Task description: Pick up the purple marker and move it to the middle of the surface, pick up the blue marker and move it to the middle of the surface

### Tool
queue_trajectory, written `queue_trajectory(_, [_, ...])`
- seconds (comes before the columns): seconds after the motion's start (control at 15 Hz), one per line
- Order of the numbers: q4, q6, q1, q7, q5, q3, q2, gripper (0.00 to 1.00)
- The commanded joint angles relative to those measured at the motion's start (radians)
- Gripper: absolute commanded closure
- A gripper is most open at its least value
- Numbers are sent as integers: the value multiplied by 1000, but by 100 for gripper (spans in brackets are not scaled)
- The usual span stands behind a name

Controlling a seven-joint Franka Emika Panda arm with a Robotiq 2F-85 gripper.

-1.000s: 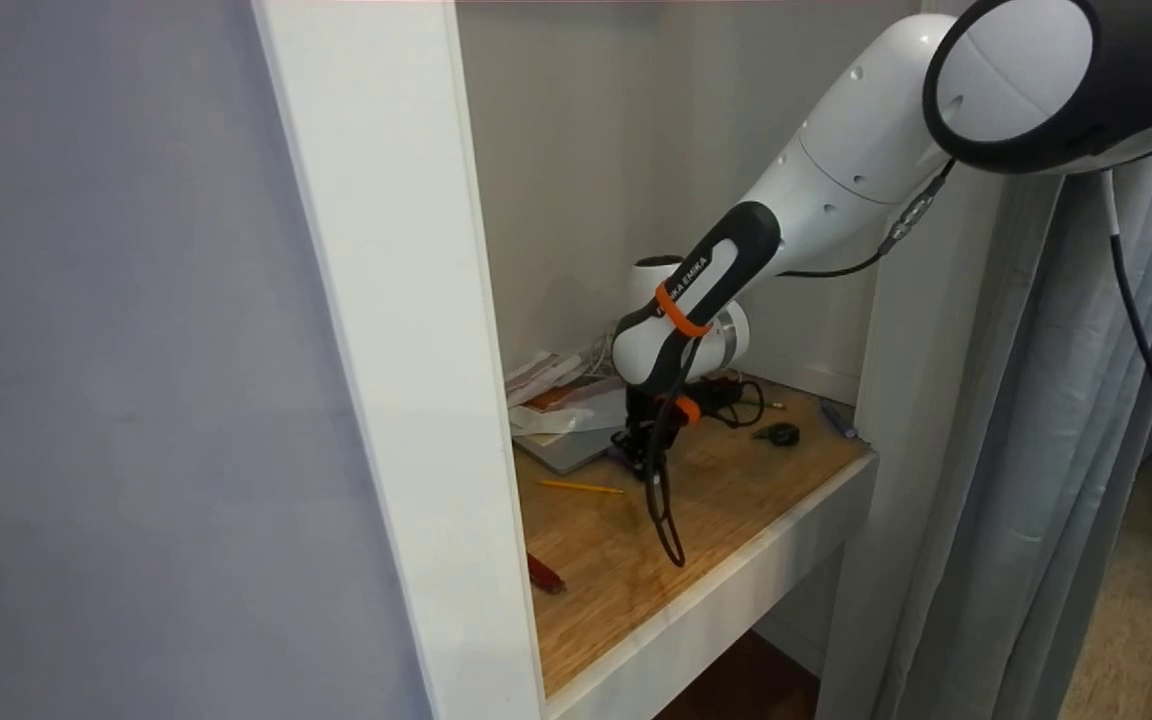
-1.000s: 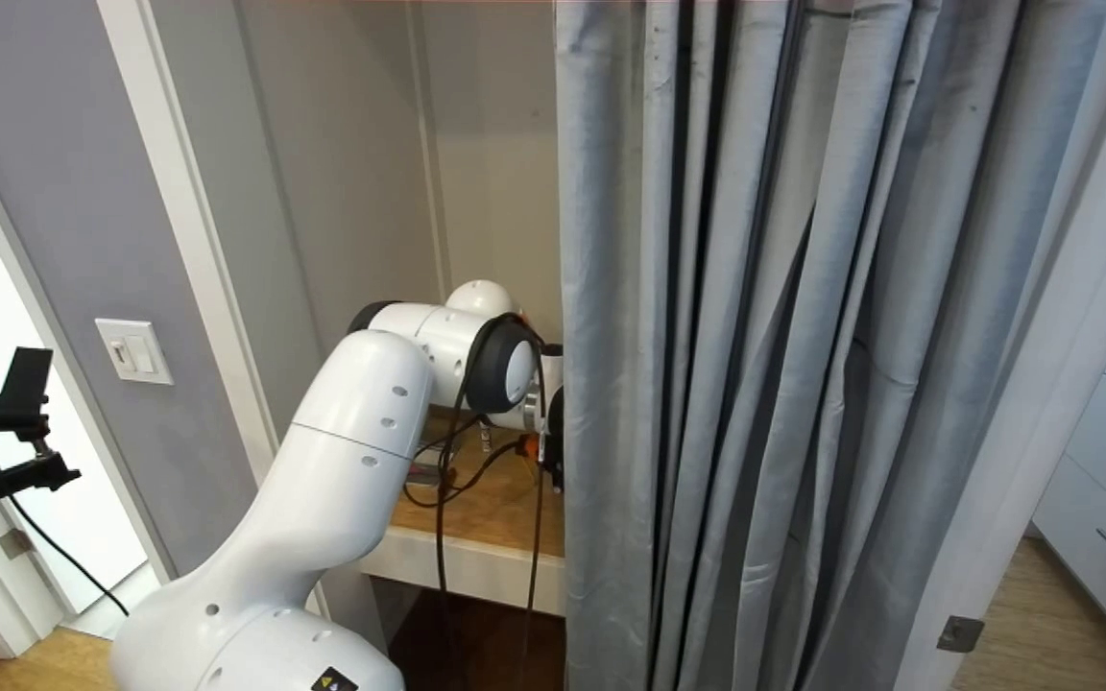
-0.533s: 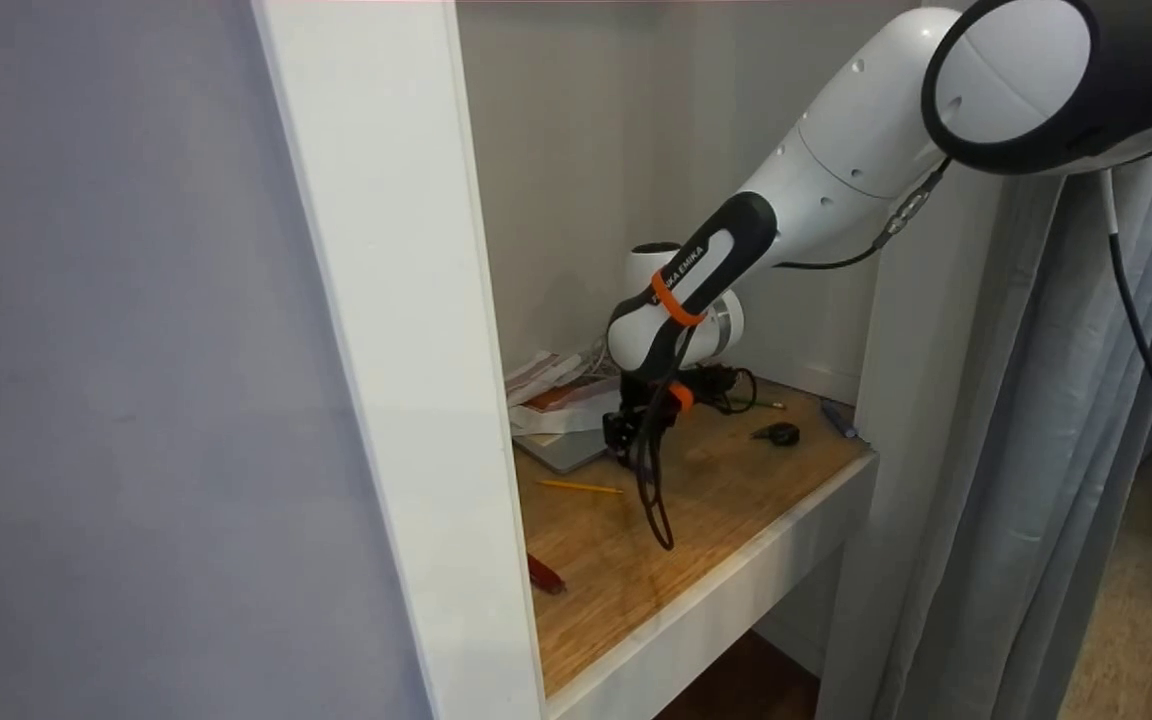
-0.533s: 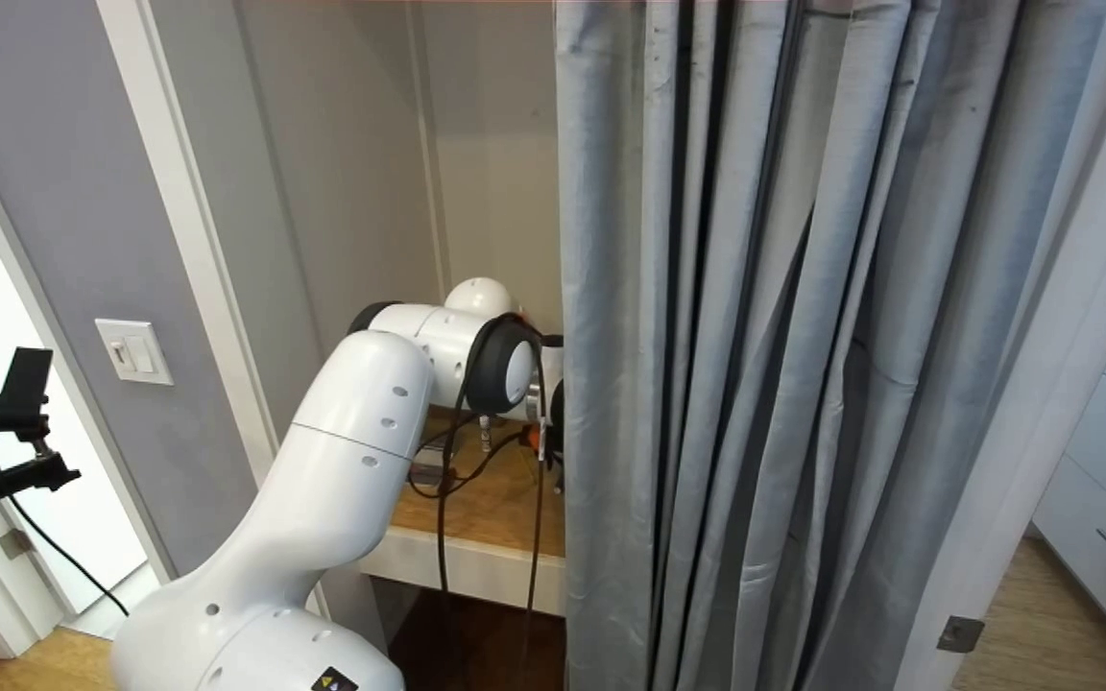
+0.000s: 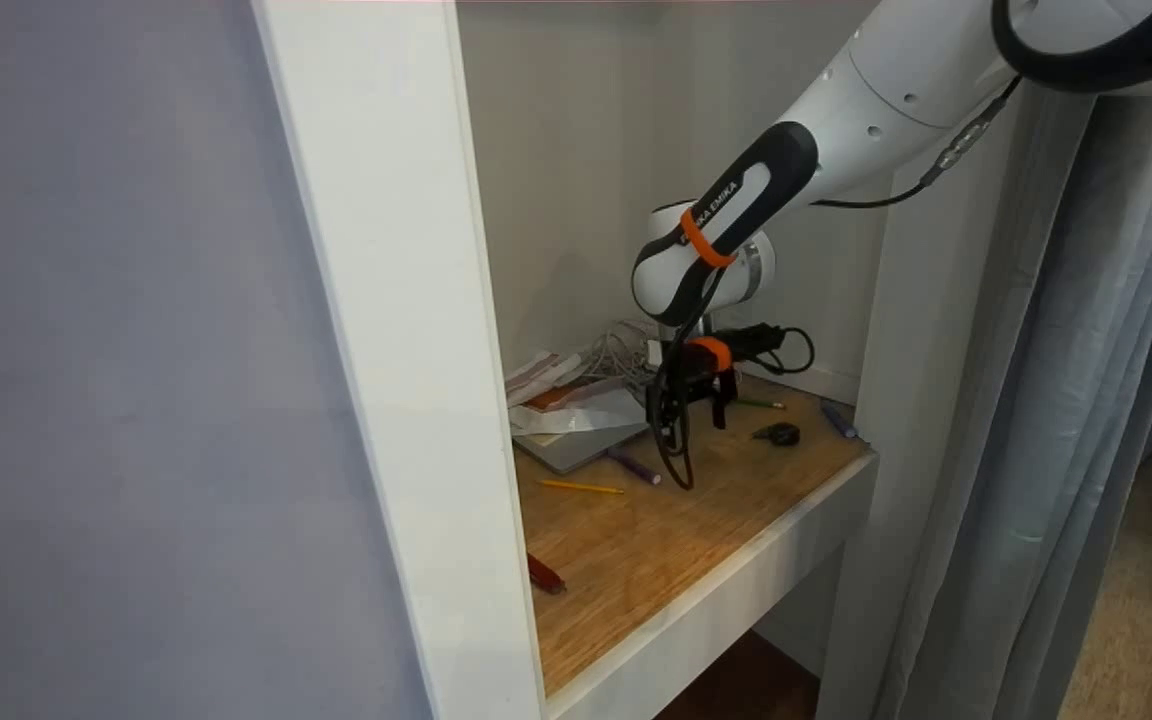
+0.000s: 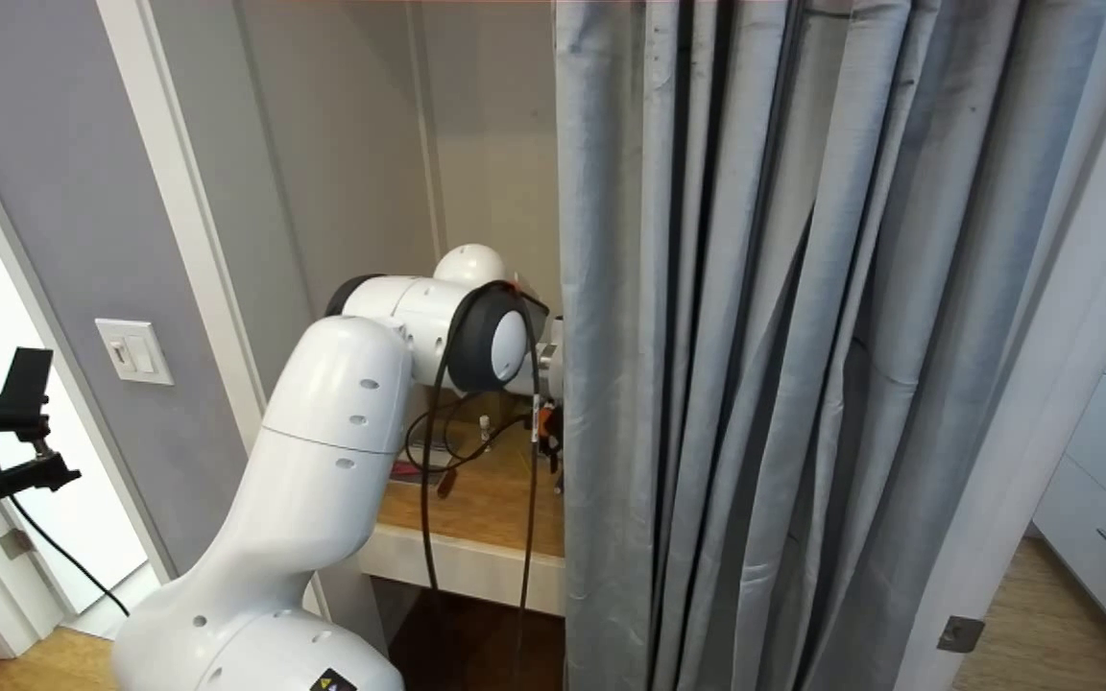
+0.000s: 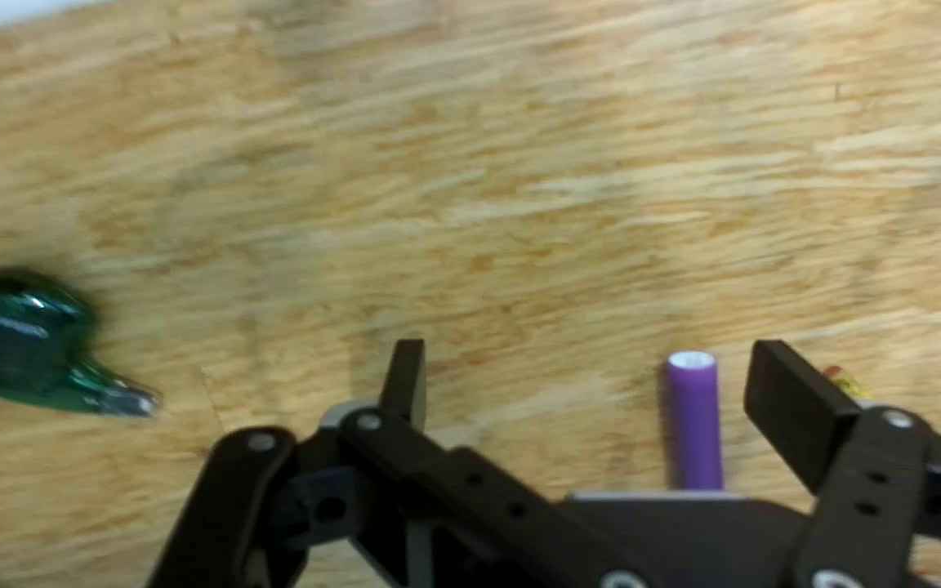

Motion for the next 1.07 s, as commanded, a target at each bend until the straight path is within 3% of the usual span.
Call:
queue_trajectory(0.0, [-154, -27, -5, 147, -34, -60, -114, 0])
queue_trajectory(0.13, [-222, 17, 6, 236, -97, -118, -155, 0])
queue_trajectory(0.2, [-122, -21, -21, 155, -56, -68, -83, 0])
queue_trajectory(0.4, [-179, -8, -26, 199, -82, -98, -123, 0])
queue_trajectory(0.6, [-161, -35, -15, 231, -93, -105, -111, 0])
queue_trajectory(1.0, [5, -63, 30, 542, -242, -227, 41, 0])
